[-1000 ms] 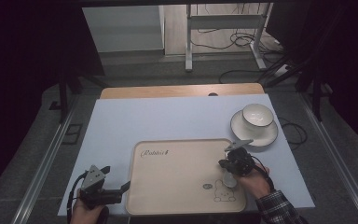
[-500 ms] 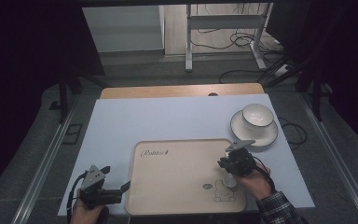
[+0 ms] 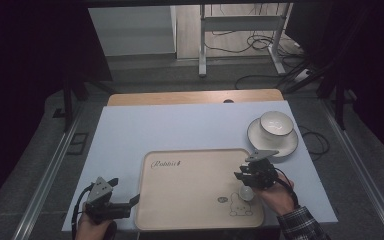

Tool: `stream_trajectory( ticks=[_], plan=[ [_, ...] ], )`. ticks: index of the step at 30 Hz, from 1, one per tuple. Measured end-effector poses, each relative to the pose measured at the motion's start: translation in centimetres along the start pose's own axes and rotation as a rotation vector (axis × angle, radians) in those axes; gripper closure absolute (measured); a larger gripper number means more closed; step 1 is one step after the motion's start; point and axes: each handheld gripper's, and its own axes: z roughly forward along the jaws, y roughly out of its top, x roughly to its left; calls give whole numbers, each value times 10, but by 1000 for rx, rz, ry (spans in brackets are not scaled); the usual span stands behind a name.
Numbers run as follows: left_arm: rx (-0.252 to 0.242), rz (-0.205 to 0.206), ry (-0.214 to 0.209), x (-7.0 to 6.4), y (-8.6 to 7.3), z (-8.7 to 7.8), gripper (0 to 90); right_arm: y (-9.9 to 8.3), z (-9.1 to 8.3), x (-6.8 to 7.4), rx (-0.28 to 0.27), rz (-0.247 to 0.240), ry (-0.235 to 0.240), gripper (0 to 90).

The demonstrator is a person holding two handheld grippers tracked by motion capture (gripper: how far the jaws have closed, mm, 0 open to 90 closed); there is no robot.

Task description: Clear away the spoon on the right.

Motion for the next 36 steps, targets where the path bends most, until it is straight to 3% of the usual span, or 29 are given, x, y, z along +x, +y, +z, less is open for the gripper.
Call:
stream_trajectory(
  ticks=[29, 36],
  plan=[
    [0, -9, -20, 2, 0, 0, 56, 2, -18, 6, -43, -6, -3, 452],
    [3, -6, -19, 1, 0, 0, 56, 1, -24, 7, -61, -2, -22, 402]
  ],
)
